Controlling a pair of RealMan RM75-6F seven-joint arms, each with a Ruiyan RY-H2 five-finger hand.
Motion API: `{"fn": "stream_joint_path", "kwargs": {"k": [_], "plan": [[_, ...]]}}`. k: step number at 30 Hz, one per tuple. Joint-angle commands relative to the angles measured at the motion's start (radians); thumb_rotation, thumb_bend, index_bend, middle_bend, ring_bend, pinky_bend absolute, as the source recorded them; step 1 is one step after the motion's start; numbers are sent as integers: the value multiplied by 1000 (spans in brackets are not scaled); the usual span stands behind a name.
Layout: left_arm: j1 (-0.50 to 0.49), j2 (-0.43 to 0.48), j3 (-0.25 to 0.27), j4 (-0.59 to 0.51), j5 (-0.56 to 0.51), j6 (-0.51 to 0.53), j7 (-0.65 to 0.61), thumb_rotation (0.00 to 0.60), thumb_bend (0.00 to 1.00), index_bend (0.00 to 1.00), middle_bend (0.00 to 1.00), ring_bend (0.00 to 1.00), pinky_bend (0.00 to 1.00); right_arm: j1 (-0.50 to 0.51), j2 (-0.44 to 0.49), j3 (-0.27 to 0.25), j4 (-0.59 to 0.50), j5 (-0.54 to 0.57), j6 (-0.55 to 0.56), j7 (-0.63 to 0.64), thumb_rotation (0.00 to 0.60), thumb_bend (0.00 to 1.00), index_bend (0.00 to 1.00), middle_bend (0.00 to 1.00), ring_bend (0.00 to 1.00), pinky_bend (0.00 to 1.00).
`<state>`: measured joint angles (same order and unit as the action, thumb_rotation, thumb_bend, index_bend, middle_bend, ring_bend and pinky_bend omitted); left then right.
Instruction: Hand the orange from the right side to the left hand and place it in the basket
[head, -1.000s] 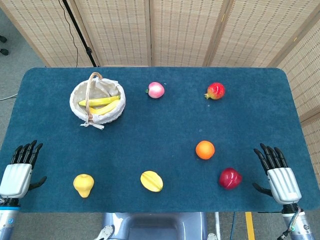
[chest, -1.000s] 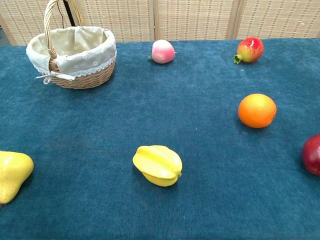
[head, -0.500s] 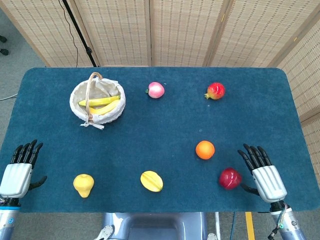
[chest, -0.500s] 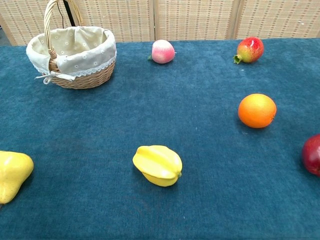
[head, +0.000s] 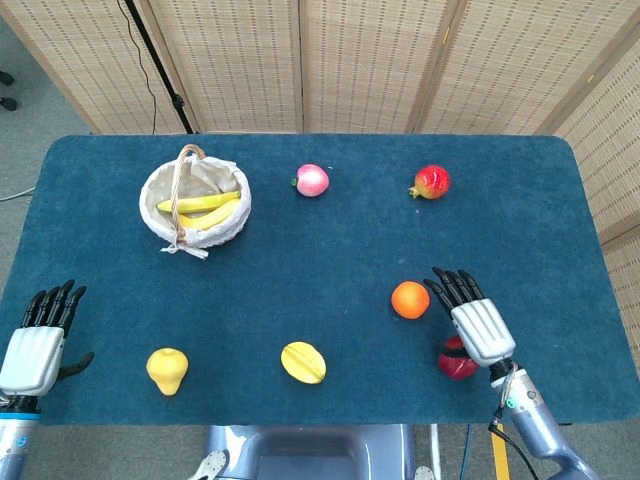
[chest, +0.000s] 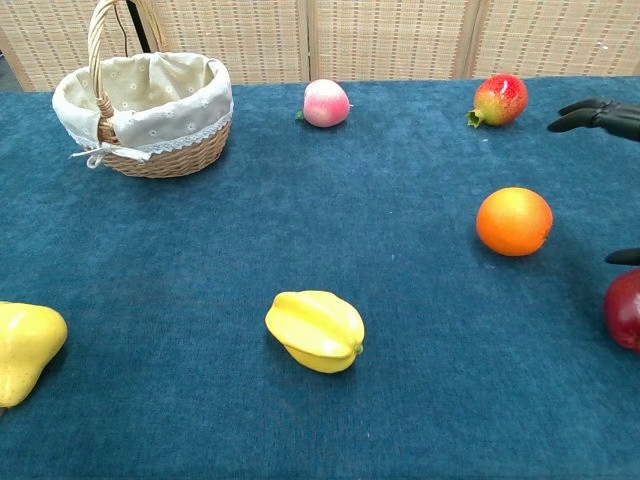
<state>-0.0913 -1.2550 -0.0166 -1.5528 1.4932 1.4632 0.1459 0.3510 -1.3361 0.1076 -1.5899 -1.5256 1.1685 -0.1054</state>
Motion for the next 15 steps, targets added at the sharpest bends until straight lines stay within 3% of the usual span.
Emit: {"fn": "stream_joint_path", "kwargs": {"k": [1, 9, 15], "plan": [[2, 2, 0, -5, 8, 10, 3, 600, 159, 0, 0, 0, 47, 48, -48, 30, 56, 53, -60, 8, 600, 0, 82, 0, 0, 0], [8, 6, 5, -14, 27, 29, 4, 600, 162, 0, 0, 0, 47, 112, -114, 69, 136, 129, -122, 8, 600, 0, 81, 0, 0, 0], [9, 8, 3, -15, 29, 33, -2, 600, 158, 0, 0, 0, 47, 131, -152, 62, 193, 165, -154, 30, 600, 0, 86, 0, 0, 0]]}}
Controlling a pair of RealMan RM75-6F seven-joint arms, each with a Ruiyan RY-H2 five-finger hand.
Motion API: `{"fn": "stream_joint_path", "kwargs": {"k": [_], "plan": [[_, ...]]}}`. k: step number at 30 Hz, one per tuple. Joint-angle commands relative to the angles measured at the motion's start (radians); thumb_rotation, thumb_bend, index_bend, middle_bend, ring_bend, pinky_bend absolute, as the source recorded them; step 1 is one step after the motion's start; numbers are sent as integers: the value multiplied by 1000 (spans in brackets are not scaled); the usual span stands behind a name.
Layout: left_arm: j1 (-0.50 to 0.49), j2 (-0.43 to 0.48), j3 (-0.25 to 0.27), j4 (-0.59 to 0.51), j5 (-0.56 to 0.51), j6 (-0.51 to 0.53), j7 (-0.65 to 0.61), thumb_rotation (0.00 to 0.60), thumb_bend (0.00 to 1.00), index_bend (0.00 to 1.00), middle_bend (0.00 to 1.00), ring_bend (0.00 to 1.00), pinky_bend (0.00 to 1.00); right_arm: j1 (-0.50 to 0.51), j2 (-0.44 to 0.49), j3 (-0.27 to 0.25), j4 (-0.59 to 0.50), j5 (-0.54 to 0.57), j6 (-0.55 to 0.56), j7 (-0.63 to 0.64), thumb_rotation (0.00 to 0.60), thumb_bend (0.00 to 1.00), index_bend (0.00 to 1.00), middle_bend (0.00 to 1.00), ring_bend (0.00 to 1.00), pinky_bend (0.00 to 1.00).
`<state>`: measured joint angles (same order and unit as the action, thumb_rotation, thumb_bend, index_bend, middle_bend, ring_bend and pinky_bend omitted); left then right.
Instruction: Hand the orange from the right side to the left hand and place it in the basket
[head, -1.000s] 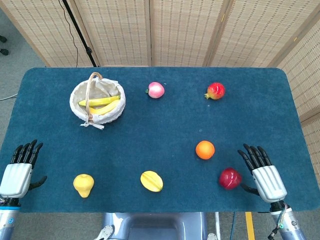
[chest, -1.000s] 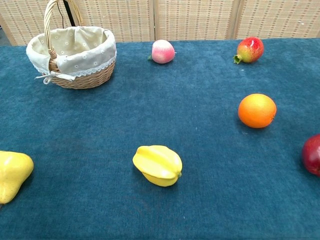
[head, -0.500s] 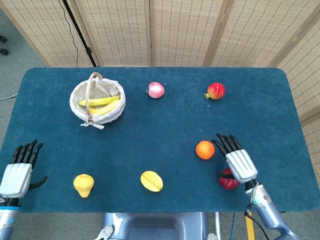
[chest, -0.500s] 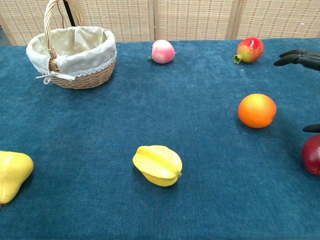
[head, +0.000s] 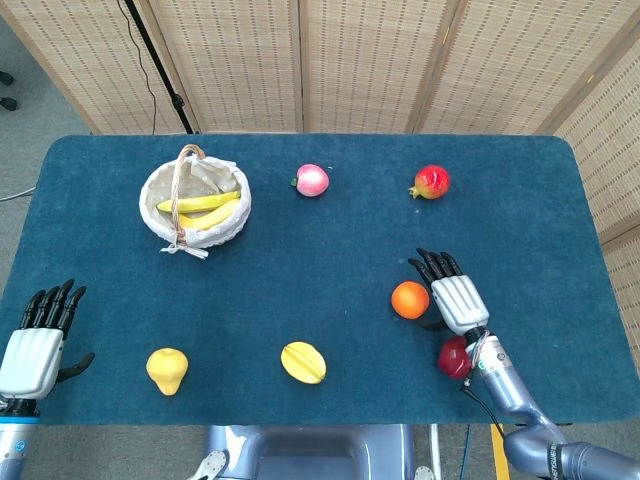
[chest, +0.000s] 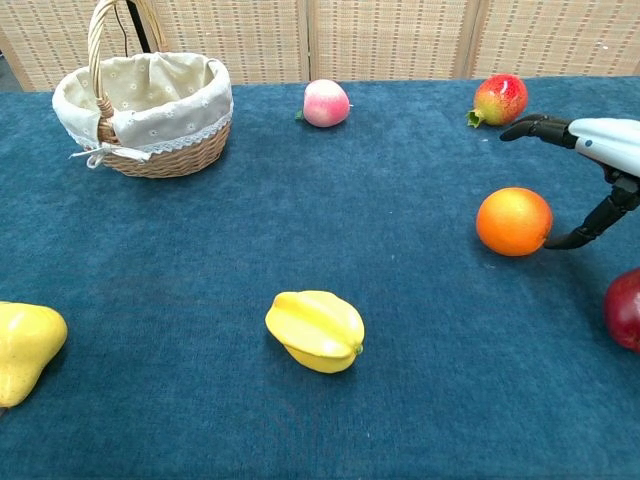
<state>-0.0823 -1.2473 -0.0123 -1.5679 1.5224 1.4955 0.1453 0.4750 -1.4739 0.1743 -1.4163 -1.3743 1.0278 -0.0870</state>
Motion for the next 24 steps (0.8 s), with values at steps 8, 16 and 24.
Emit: {"fn": "stream_joint_path", "kwargs": {"k": [8, 16, 24], "plan": [[1, 3, -2, 1, -1, 2, -10, 600, 156, 0, 0, 0, 47, 6, -73, -42, 130, 45, -57, 77, 600, 0, 110, 1, 0, 0], [-1, 0, -4, 6, -9, -7, -9, 600, 158, 0, 0, 0, 47, 20, -108, -35, 167, 55, -58, 94, 600, 0, 162, 39, 16, 18], [-2, -1, -5, 9, -13, -13, -14, 600, 160, 0, 0, 0, 47, 43, -141, -11, 173, 71, -43, 72, 600, 0, 273, 134, 109, 133]]}}
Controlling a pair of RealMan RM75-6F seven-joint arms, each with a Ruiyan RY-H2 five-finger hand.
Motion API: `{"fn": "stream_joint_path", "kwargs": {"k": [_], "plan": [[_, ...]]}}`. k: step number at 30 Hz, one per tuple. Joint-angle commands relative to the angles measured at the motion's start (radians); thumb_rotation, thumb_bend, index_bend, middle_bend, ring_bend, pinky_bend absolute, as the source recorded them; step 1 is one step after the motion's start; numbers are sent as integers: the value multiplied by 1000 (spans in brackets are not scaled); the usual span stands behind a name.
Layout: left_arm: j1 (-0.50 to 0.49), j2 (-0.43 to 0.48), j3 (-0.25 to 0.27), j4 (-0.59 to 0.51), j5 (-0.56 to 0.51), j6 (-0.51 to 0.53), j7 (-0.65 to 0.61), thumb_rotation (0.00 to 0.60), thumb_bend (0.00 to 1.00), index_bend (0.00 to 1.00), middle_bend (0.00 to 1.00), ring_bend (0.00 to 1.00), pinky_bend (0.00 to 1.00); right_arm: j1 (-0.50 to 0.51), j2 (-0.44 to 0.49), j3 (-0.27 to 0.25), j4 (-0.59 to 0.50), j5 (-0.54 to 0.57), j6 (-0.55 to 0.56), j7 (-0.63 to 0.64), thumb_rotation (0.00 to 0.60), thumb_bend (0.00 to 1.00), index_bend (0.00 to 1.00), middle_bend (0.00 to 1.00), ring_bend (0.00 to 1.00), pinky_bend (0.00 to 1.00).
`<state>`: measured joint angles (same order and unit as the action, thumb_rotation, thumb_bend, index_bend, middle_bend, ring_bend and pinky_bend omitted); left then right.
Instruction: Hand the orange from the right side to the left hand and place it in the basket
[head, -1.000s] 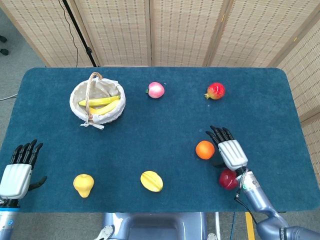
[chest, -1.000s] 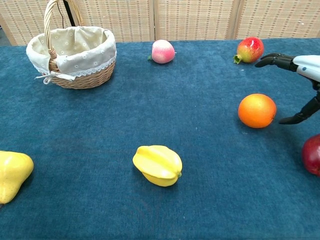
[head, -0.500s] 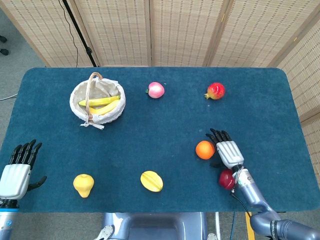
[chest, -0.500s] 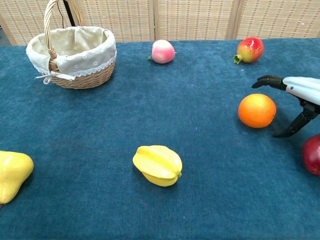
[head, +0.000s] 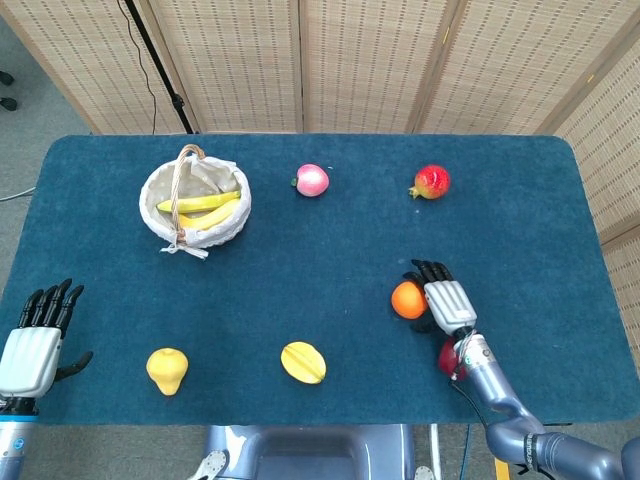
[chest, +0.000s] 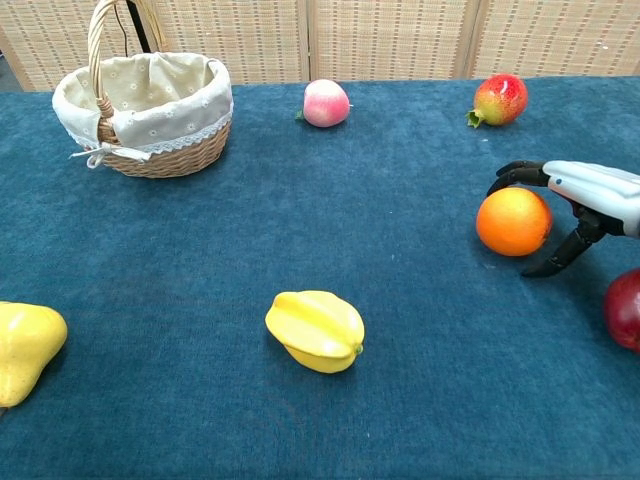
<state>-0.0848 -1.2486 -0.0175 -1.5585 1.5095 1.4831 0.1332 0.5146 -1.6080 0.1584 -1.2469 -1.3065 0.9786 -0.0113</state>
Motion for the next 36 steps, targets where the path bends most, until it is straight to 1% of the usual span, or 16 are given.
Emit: {"fn": "stream_joint_path", "kwargs": {"k": [1, 2, 4, 7, 10, 13, 16, 20, 26, 31, 36], "plan": [[0, 1, 0, 0, 0, 1, -3, 600, 162, 0, 0, 0, 47, 4, -12, 8, 6, 3, 14, -3, 600, 0, 304, 170, 151, 182], [1, 2, -1, 0, 1, 2, -6, 600, 160, 0, 0, 0, 47, 4, -19, 12, 12, 0, 26, 0, 600, 0, 333, 204, 191, 224], [2, 3, -1, -1, 1, 5, -8, 600, 161, 0, 0, 0, 47, 3, -31, 14, 25, -7, 45, 3, 600, 0, 459, 345, 349, 387], [1, 4, 0, -1, 3, 4, -10, 600, 158, 0, 0, 0, 47, 2, -44, 11, 41, -14, 64, 1, 600, 7, 625, 517, 526, 577], [1, 4, 1, -1, 4, 3, -12, 600, 161, 0, 0, 0, 47, 0, -49, 11, 47, -14, 73, -2, 600, 48, 715, 605, 601, 651], [1, 4, 1, -1, 4, 3, -14, 600, 163, 0, 0, 0, 47, -2, -47, 13, 47, -8, 77, -1, 600, 76, 728, 624, 631, 685], [0, 5, 0, -1, 2, 0, -16, 600, 162, 0, 0, 0, 47, -1, -36, 17, 34, -1, 76, -11, 600, 88, 728, 627, 643, 699], [-1, 5, 0, 0, 1, -2, -18, 600, 164, 0, 0, 0, 47, 3, -25, 29, -12, 3, 95, -45, 600, 90, 728, 630, 647, 699], [1, 6, 2, -4, 8, 4, -15, 600, 163, 0, 0, 0, 47, 41, -24, 63, -110, 21, 93, -129, 600, 89, 728, 630, 648, 699], [1, 9, -1, -2, 1, 2, -24, 600, 160, 0, 0, 0, 47, 88, -54, 87, -194, 48, 75, -209, 600, 89, 728, 630, 647, 699], [7, 17, -5, -7, 1, 17, -33, 600, 156, 0, 0, 0, 47, 142, -127, 99, -192, 97, 26, -259, 600, 89, 728, 630, 647, 699]]}}
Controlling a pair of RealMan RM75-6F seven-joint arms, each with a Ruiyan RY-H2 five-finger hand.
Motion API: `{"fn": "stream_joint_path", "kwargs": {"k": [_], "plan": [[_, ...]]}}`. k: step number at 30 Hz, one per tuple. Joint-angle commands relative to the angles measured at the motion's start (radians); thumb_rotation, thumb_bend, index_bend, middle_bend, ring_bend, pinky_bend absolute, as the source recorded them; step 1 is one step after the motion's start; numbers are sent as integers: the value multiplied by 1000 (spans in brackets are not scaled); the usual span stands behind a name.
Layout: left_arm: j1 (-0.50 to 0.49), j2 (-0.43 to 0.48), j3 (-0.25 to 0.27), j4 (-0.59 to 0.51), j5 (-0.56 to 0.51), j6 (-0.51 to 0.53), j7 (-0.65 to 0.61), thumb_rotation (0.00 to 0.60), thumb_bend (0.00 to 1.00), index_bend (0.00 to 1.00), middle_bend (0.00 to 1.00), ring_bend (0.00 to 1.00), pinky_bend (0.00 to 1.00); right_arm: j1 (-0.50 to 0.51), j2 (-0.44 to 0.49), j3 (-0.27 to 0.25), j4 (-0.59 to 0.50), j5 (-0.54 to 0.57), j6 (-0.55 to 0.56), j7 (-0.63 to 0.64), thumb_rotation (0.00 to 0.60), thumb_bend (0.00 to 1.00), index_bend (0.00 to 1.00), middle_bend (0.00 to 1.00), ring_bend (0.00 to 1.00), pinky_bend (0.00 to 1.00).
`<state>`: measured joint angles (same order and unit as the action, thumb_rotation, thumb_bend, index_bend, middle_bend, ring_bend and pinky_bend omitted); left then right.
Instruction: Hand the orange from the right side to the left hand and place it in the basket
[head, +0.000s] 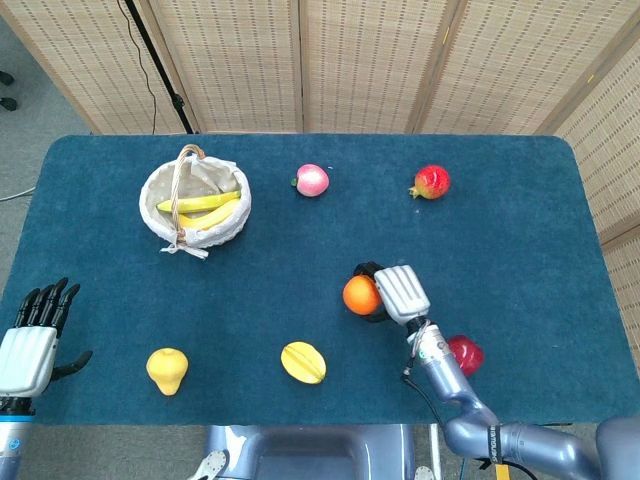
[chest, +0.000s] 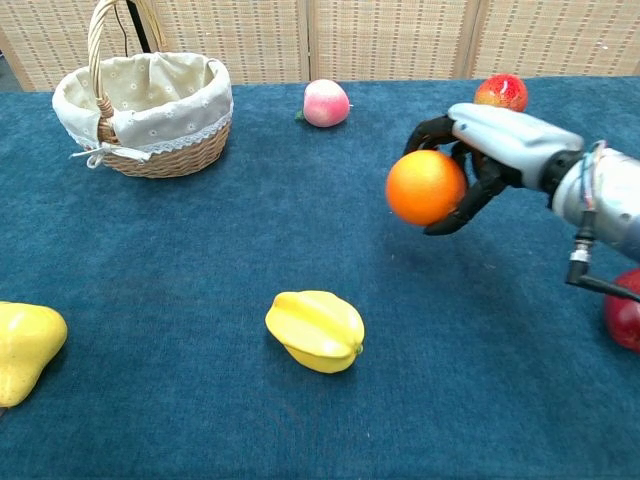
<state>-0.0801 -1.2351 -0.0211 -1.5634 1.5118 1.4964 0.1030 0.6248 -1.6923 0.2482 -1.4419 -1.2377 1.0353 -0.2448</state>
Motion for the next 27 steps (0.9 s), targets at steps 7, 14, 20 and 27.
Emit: {"fn": "stream_joint_path", "kwargs": {"k": [7, 14, 20, 27], "plan": [[3, 8, -4, -2, -8, 0, -13, 600, 163, 0, 0, 0, 47, 123, -160, 45, 93, 86, -95, -57, 600, 88, 728, 631, 648, 699], [2, 9, -2, -1, -9, -6, -15, 600, 156, 0, 0, 0, 47, 199, -232, 87, 184, 128, -143, -67, 600, 89, 728, 631, 648, 699], [0, 7, -3, 2, -13, -12, -18, 600, 159, 0, 0, 0, 47, 258, -291, 121, 267, 168, -185, -57, 600, 89, 728, 631, 648, 699], [-2, 7, -4, 5, -17, -17, -19, 600, 162, 0, 0, 0, 47, 353, -352, 190, 374, 226, -238, -58, 600, 89, 728, 631, 648, 699]]}}
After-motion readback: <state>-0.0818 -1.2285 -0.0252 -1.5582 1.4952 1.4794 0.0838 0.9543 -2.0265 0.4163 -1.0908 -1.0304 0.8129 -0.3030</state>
